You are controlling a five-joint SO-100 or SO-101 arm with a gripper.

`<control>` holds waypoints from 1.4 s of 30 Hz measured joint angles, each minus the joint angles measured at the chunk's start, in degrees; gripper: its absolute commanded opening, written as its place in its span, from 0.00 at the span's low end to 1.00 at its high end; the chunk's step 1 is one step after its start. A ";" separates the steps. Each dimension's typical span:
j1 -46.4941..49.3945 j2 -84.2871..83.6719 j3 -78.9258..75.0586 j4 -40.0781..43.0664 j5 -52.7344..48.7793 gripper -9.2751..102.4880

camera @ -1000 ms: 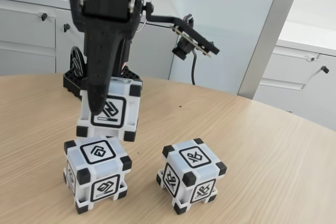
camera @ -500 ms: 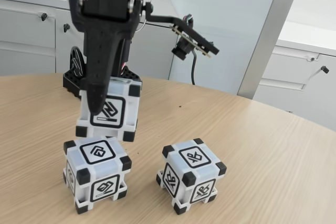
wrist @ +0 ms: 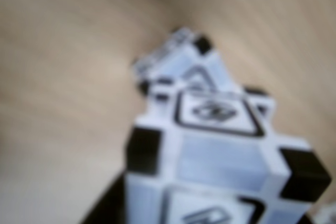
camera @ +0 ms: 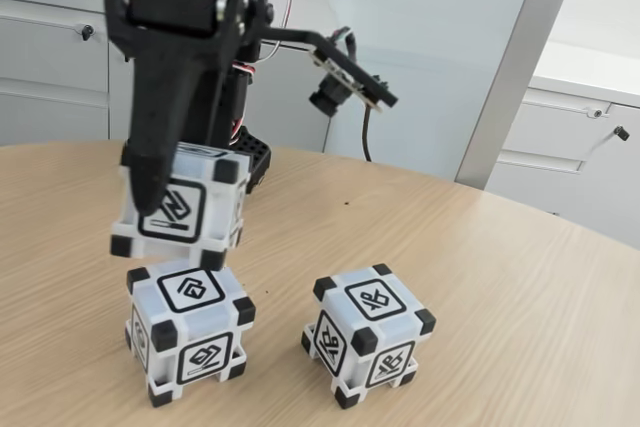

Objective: Stack cubes from left to right.

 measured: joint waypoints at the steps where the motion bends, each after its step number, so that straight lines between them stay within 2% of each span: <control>1: 0.09 0.00 0.00 0.00 0.00 0.21; 28: -0.44 0.00 0.00 0.00 4.13 0.21; 33: -3.96 0.00 0.00 0.00 4.22 0.20; 42: -4.57 0.00 0.00 0.00 4.75 0.20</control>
